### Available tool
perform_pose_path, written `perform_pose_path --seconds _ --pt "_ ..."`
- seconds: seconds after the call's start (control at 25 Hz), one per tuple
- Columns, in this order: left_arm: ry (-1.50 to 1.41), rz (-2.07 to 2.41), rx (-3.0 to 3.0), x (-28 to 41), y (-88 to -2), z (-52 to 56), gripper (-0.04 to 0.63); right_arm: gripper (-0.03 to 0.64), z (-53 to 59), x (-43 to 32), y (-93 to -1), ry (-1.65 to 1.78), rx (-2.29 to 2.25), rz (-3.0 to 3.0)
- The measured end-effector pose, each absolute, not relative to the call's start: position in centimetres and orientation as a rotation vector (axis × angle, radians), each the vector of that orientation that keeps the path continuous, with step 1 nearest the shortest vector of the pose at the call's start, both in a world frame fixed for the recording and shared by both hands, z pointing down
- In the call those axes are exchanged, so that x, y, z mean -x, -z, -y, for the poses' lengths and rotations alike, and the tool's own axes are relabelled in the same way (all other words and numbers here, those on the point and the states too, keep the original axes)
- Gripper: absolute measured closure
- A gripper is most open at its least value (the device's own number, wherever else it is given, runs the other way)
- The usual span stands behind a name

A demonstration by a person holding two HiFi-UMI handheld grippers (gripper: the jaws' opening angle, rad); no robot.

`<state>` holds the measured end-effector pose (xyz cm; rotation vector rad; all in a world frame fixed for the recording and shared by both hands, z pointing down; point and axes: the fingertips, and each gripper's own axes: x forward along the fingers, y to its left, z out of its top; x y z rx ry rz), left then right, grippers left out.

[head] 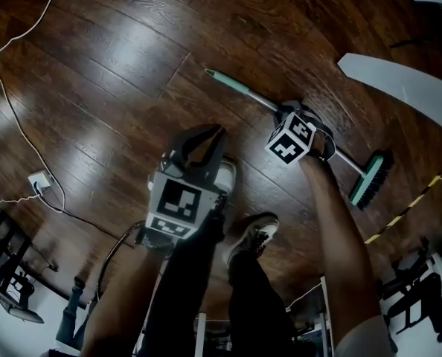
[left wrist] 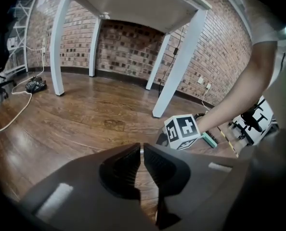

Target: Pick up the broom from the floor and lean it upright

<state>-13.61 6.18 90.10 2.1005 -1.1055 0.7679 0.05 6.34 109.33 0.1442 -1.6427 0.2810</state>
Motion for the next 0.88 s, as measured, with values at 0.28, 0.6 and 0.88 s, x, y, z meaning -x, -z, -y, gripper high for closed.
perform_pose_path --seconds 0.28,0.6,0.88 --pt "-0.796 1.104 -2.092 12.5 -90.6 -6.2 0.594 0.500 -6.5 0.0 -109.7 -0.252 -0.140 1.669" --pt "-0.806 1.112 -2.101 12.5 -89.7 -6.4 0.594 0.532 -7.4 0.0 -109.0 -0.254 -0.148 1.661" --pt "-0.774 1.157 -2.117 12.6 -85.9 -5.2 0.594 0.532 -4.0 -0.9 -102.9 -0.245 -0.300 1.736"
